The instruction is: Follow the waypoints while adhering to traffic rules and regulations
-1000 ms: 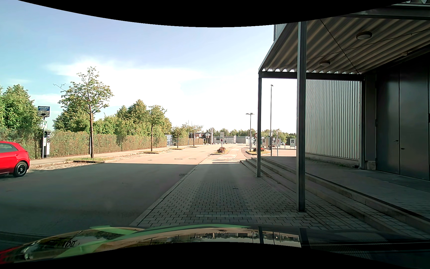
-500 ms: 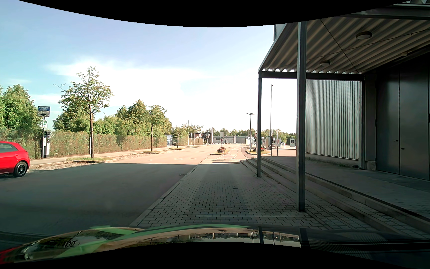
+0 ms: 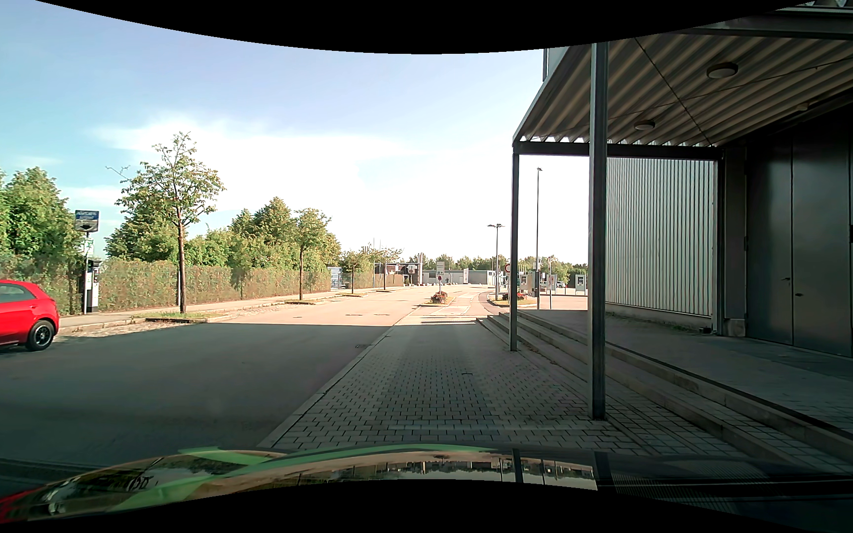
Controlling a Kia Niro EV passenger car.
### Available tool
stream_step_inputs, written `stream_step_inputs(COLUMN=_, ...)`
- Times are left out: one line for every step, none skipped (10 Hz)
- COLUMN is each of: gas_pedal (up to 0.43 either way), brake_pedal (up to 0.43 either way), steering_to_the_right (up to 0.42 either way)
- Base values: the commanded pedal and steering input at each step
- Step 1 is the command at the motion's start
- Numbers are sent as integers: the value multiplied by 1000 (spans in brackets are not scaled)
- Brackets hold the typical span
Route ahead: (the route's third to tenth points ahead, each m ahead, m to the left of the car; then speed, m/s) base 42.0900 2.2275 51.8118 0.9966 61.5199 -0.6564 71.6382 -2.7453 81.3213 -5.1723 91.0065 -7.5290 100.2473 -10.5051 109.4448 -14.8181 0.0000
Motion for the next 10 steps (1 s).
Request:
stream_step_inputs(gas_pedal=0, brake_pedal=232, steering_to_the_right=-68)
stream_step_inputs(gas_pedal=0, brake_pedal=232, steering_to_the_right=-68)
stream_step_inputs(gas_pedal=0, brake_pedal=232, steering_to_the_right=-68)
stream_step_inputs(gas_pedal=0, brake_pedal=232, steering_to_the_right=-67)
stream_step_inputs(gas_pedal=0, brake_pedal=232, steering_to_the_right=-68)
stream_step_inputs(gas_pedal=0, brake_pedal=232, steering_to_the_right=-68)
stream_step_inputs(gas_pedal=0, brake_pedal=232, steering_to_the_right=-68)
stream_step_inputs(gas_pedal=0, brake_pedal=232, steering_to_the_right=-67)
stream_step_inputs(gas_pedal=0, brake_pedal=232, steering_to_the_right=-68)
stream_step_inputs(gas_pedal=0, brake_pedal=232, steering_to_the_right=-67)
